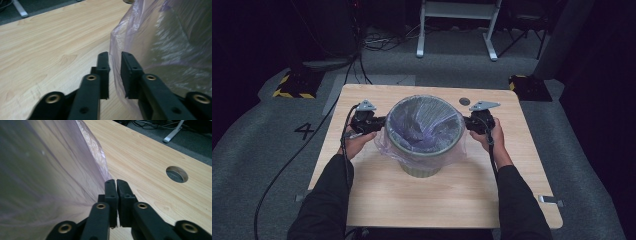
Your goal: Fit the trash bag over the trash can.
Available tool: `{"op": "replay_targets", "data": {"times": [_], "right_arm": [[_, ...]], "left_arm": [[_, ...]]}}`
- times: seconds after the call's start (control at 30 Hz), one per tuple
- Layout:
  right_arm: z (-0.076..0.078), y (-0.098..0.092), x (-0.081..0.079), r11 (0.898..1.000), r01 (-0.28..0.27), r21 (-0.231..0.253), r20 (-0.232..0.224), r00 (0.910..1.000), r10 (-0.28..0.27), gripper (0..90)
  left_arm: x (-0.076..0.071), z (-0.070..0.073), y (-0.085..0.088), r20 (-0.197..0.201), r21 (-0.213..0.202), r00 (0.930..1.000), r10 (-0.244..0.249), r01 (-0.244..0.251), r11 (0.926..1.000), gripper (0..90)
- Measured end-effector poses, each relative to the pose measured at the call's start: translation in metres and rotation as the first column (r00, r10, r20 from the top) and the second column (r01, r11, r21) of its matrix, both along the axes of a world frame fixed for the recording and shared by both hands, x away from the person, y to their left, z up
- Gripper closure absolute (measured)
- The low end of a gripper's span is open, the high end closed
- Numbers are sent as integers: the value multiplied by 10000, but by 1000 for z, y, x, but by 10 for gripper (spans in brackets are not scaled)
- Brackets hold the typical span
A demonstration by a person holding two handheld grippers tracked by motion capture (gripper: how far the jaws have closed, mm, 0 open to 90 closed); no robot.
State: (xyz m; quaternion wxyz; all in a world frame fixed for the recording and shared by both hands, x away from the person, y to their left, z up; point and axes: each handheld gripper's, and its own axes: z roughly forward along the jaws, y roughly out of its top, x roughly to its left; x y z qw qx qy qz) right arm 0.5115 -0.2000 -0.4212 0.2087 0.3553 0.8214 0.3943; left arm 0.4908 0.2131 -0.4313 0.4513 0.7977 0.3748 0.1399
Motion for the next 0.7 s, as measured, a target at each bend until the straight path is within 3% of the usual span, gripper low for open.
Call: {"op": "replay_targets", "data": {"times": [0.03, 0.1, 0.17, 0.23, 0.3, 0.43, 0.53, 0.7], "right_arm": [[-1, -2, -2, 10000, 54, 14, 8, 10000, -54, 873], [-1, -8, -4, 9998, 105, 197, 41, 9999, -106, 863], [-2, -14, -8, 9997, 122, 231, 28, 9999, -123, 873], [-4, -20, -11, 9995, 253, 206, 24, 9997, -253, 869], [-4, -27, -13, 9988, 330, 357, 19, 9994, -331, 799], [0, -37, -19, 9966, 351, 747, 116, 9993, -360, 689], [6, -42, -27, 9969, 464, 641, 410, 9980, -490, 554], [18, -50, -44, 9982, -89, 599, 797, 9968, 41, 409]], "left_arm": [[-4, -1, 2, 76, -110, 10000, 9, -8, 9999, 742], [-11, -1, 6, 267, 17, 9992, 288, -288, 9996, 614], [-21, -2, 13, 596, -275, 9980, 216, -200, 9994, 537], [-30, -3, 18, 744, -194, 9967, 320, -306, 9993, 460], [-38, -2, 22, 917, -124, 9950, 406, -396, 9991, 375], [-56, 3, 28, 1245, -319, 9922, -18, 58, 9995, 298], [-68, 10, 29, 1576, -330, 9867, -392, 449, 9984, 260], [-89, 17, 24, 1720, -212, 9766, -1291, 1347, 9907, 210]]}}
